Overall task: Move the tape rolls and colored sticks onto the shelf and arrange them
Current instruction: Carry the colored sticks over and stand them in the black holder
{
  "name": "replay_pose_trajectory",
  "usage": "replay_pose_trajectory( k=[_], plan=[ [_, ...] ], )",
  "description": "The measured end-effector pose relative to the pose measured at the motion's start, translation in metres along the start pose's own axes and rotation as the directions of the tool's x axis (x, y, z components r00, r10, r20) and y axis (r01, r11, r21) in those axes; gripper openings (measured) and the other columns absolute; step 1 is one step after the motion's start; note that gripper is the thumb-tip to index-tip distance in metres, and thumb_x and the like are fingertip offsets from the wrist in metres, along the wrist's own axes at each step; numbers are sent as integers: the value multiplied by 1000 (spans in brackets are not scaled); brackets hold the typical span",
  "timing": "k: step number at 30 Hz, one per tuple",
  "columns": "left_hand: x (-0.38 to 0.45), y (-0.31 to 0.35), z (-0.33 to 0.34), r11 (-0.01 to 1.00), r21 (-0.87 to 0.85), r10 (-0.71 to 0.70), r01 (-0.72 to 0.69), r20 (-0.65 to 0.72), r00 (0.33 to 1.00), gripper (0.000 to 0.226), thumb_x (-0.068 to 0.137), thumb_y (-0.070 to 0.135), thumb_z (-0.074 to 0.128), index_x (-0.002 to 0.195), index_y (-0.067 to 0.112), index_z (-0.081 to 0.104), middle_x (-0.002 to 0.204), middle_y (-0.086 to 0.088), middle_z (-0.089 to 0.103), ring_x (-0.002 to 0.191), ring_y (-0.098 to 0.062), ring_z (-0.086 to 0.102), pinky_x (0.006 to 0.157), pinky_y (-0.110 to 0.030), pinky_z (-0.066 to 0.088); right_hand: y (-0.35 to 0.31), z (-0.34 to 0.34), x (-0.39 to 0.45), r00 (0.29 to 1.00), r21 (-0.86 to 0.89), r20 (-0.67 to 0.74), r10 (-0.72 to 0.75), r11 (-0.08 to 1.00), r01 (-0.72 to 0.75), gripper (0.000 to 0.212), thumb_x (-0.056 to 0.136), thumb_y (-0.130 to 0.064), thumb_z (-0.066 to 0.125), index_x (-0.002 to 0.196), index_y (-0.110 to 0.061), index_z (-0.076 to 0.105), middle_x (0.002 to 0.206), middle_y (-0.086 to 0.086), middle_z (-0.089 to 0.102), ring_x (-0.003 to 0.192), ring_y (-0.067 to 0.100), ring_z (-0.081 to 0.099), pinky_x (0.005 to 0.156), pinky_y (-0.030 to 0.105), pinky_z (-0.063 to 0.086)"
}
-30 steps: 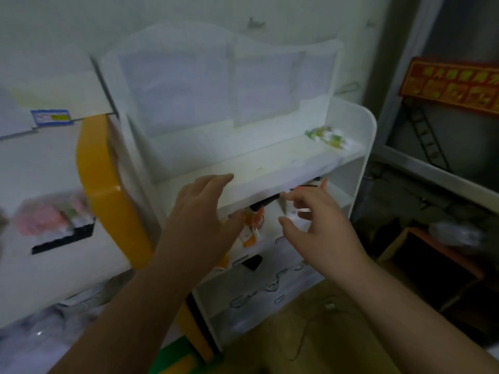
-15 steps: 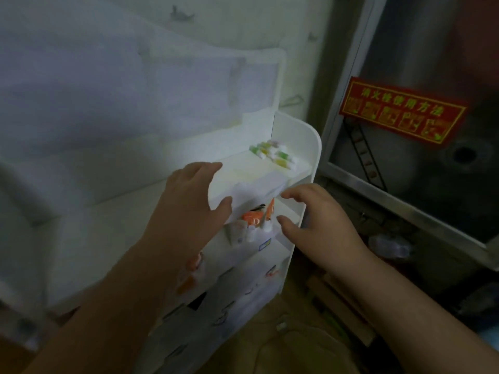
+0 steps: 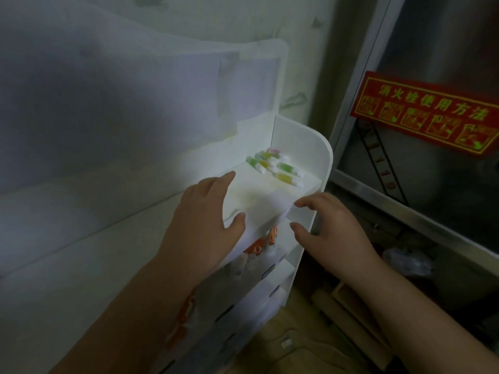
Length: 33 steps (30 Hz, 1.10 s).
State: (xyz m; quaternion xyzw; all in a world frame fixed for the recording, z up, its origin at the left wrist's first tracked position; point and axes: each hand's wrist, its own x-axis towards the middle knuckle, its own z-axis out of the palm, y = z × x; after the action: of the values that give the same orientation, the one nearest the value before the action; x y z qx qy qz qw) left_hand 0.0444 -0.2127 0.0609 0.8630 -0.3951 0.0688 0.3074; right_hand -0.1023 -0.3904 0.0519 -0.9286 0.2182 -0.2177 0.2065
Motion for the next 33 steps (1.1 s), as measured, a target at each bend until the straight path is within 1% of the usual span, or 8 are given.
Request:
replay_pose_trajectory(
  k=[3, 9, 13, 18, 22, 25, 28, 33],
  plan=[
    [17, -2, 18, 1000, 0, -18, 18, 9, 1000, 68, 89, 47, 63, 149, 31, 33, 149, 6, 42, 135, -16, 38, 110, -34, 33, 17, 5, 20, 1000, -12, 21, 13, 1000, -12, 37, 89, -35, 69, 124, -33, 59, 118, -23, 46, 112, -2, 44, 98, 19, 38],
    [62, -1, 47, 997, 52, -62, 62, -11, 998, 70, 90, 44, 64, 150, 32, 31, 150, 9, 40, 135, -14, 35, 102, -24, 22, 57, 16, 71, 996, 6, 82, 28, 1000, -29, 37, 90, -37, 68, 126, -35, 59, 129, -17, 53, 113, 3, 49, 99, 24, 46],
    [100, 8, 63, 994, 79, -69, 70, -23, 997, 70, 91, 39, 63, 152, 34, 28, 149, 7, 39, 134, -12, 29, 102, -22, 22, 88, 20, 117, 988, -41, 152, 0, 999, 6, 39, 92, -39, 65, 129, -34, 57, 133, -14, 51, 122, 10, 49, 105, 30, 46],
    [141, 16, 88, 986, 120, -118, 119, -14, 993, 70, 92, 38, 62, 152, 34, 27, 148, 7, 40, 134, -11, 29, 104, -23, 23, 129, 39, 175, 972, -98, 236, -20, 994, 44, 41, 93, -36, 63, 133, -31, 55, 132, -9, 51, 119, 14, 48, 104, 32, 44],
    [165, 20, 107, 971, 140, -195, 196, -19, 981, 71, 92, 39, 62, 152, 36, 25, 149, 8, 38, 136, -10, 29, 104, -23, 21, 149, 63, 212, 936, -148, 335, -105, 976, 162, 37, 92, -33, 61, 129, -25, 57, 127, -4, 53, 113, 18, 48, 97, 31, 42],
    [175, 20, 118, 959, 162, -229, 232, -36, 973, 71, 92, 40, 60, 152, 36, 24, 150, 10, 38, 136, -9, 28, 105, -22, 19, 163, 84, 227, 897, -137, 402, -185, 956, 258, 25, 88, -30, 58, 111, -20, 61, 111, 0, 56, 101, 22, 53, 81, 32, 44],
    [181, 19, 125, 948, 160, -268, 273, -56, 962, 72, 92, 40, 60, 153, 35, 22, 151, 10, 37, 138, -10, 28, 109, -23, 22, 168, 95, 233, 887, -106, 414, -206, 956, 272, 12, 88, -24, 58, 96, -17, 56, 97, 3, 55, 89, 24, 54, 67, 30, 36],
    [189, 14, 134, 932, 182, -305, 314, -73, 949, 73, 92, 40, 60, 154, 32, 21, 152, 8, 38, 139, -12, 30, 112, -27, 26, 165, 96, 240, 866, -46, 440, -238, 957, 286, 17, 95, -25, 53, 109, -16, 57, 106, 4, 55, 97, 24, 55, 72, 29, 36]
  ],
)
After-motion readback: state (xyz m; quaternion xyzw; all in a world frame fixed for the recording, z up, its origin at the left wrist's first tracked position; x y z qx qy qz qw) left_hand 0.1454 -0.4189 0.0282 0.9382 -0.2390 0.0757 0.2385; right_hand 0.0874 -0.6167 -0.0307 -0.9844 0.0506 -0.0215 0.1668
